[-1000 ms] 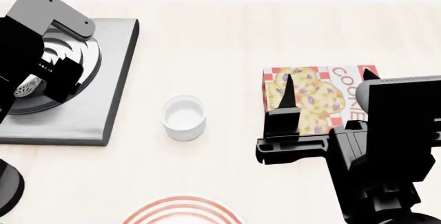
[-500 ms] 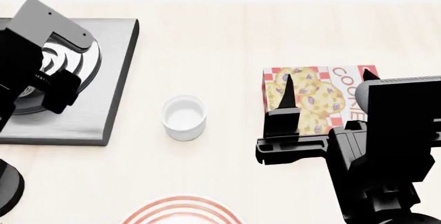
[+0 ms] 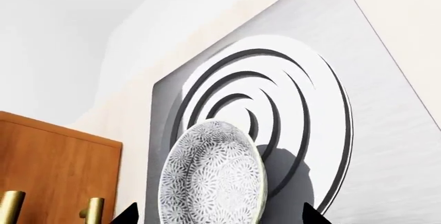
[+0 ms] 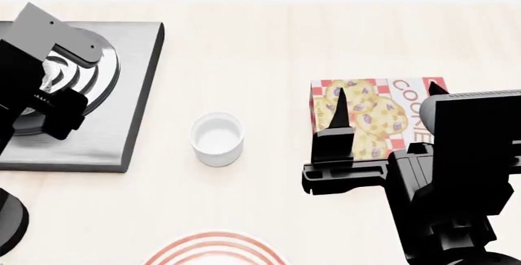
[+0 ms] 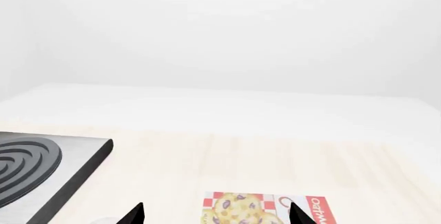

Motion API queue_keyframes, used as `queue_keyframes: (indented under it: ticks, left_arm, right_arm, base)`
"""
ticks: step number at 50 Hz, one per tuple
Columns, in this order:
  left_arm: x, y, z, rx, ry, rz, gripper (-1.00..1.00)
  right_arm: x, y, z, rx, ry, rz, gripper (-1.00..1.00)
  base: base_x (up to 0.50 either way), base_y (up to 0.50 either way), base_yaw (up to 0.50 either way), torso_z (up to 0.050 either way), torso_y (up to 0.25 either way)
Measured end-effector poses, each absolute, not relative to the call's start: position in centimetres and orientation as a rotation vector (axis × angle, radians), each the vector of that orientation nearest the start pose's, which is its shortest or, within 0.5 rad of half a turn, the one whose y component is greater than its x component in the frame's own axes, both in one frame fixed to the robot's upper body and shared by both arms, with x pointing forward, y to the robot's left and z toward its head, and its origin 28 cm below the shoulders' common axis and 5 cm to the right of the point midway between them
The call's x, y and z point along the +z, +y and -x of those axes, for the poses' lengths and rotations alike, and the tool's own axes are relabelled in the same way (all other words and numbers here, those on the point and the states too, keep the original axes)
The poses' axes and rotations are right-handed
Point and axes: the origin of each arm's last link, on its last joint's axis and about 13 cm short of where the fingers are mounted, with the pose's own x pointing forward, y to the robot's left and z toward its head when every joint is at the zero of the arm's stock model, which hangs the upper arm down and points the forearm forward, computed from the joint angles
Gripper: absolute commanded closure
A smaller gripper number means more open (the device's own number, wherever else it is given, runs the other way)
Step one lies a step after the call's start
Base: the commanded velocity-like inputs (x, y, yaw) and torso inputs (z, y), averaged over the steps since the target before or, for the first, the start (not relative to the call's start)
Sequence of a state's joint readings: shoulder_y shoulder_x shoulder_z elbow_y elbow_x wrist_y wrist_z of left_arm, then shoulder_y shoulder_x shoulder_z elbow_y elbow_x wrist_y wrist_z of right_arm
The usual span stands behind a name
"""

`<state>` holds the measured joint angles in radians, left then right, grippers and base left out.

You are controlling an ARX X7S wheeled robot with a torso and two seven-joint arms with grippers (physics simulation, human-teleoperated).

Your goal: Pick the akita bowl on the stove and place it on the plate.

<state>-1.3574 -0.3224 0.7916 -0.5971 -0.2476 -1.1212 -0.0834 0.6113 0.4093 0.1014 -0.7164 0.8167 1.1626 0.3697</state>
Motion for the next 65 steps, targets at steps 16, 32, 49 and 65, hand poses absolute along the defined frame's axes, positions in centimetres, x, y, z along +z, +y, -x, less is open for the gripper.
queue_keyframes:
  ticks: [16, 32, 49, 65]
  left_arm:
    - [23.9, 26.6, -38.8, 0.196, 0.511, -0.660, -1.00]
    - [23.7, 27.0, -38.9, 0.210, 0.515, -0.664, -1.00]
    - [23.5, 27.3, -39.1, 0.183, 0.512, -0.655, -1.00]
    - [23.5, 27.8, -39.5, 0.165, 0.499, -0.642, -1.00]
  right_arm:
    - [22.7, -13.6, -23.2, 0.108, -0.106, 0.016, -1.00]
    - [22.6, -13.6, -23.2, 0.108, -0.105, 0.016, -1.00]
    - [22.5, -13.6, -23.3, 0.109, -0.104, 0.017, -1.00]
    - [22.4, -13.7, -23.4, 0.109, -0.103, 0.017, -1.00]
  base:
    - [0.00, 0.00, 0.00, 0.000, 0.000]
    - [0.00, 0.00, 0.00, 0.000, 0.000]
    - [0.00, 0.00, 0.00, 0.000, 0.000]
    - [0.00, 0.00, 0.00, 0.000, 0.000]
